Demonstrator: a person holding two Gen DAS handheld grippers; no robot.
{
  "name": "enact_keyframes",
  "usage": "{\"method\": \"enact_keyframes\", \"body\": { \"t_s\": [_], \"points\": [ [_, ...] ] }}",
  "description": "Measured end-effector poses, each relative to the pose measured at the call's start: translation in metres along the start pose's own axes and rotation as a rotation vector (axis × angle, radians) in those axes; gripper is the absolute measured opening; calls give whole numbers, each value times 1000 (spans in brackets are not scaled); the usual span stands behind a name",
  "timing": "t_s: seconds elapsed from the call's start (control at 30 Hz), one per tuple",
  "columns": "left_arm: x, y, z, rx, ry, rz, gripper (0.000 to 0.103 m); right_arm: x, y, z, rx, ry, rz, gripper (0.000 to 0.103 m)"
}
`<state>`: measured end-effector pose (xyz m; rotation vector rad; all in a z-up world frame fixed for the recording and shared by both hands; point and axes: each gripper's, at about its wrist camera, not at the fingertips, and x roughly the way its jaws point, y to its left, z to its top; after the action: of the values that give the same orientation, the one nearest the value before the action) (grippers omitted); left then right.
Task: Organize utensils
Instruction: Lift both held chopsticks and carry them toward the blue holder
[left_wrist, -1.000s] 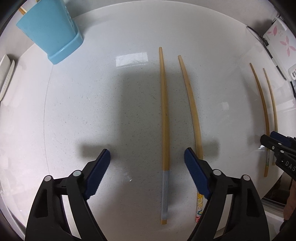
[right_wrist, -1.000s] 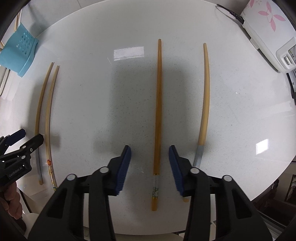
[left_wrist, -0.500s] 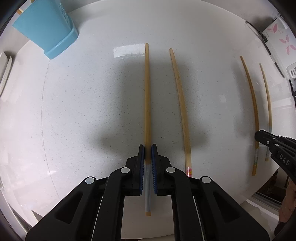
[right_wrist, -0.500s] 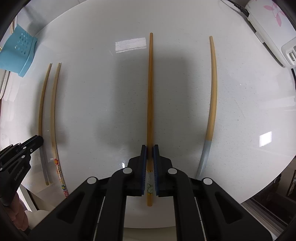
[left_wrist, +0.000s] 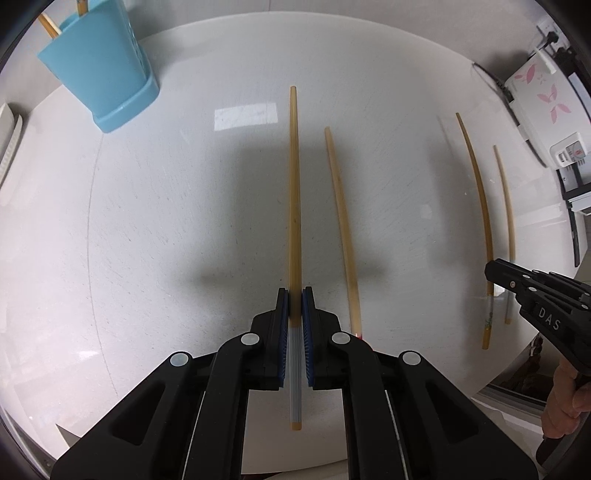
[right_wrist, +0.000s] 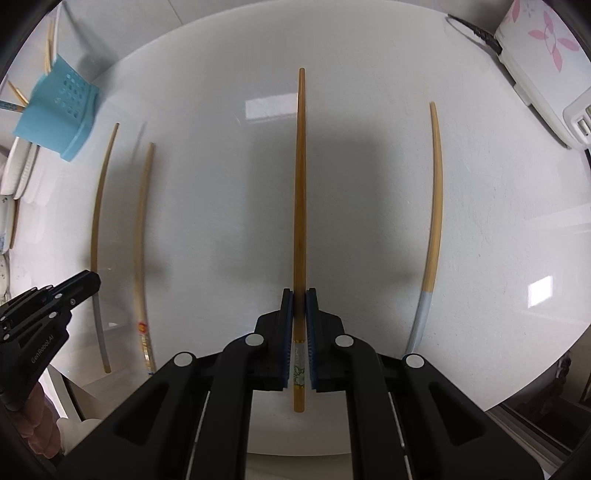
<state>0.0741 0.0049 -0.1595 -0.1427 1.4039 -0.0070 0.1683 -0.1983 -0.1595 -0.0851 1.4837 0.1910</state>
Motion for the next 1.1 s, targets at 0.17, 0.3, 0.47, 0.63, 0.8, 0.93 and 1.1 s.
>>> {"method": "enact_keyframes", "body": {
  "t_s": [0.17, 0.3, 0.47, 0.63, 0.8, 0.93, 1.1],
  "points": [
    [-25, 1, -8, 14, -42, -18, 7, -22, 9, 0, -13, -51, 28, 6],
    [-43, 9, -15, 25, -87, -28, 7, -36, 18, -4, -35, -102, 55, 6],
    [-73, 14, -21, 34, -139, -35, 7, -56, 29, -6, -57, -154, 86, 6],
    [-106, 17, -27, 35, -193, -43, 7, -76, 49, -7, -77, -208, 114, 6],
    [-121, 13, -19, 14, -242, -56, 7, -89, 60, -10, -103, -247, 141, 6],
    [-139, 25, -22, -12, -284, -52, 7, -99, 77, -8, -124, -278, 158, 6],
    [-160, 35, -28, -23, -328, -47, 7, -110, 90, -5, -145, -311, 175, 6]
  ]
}}
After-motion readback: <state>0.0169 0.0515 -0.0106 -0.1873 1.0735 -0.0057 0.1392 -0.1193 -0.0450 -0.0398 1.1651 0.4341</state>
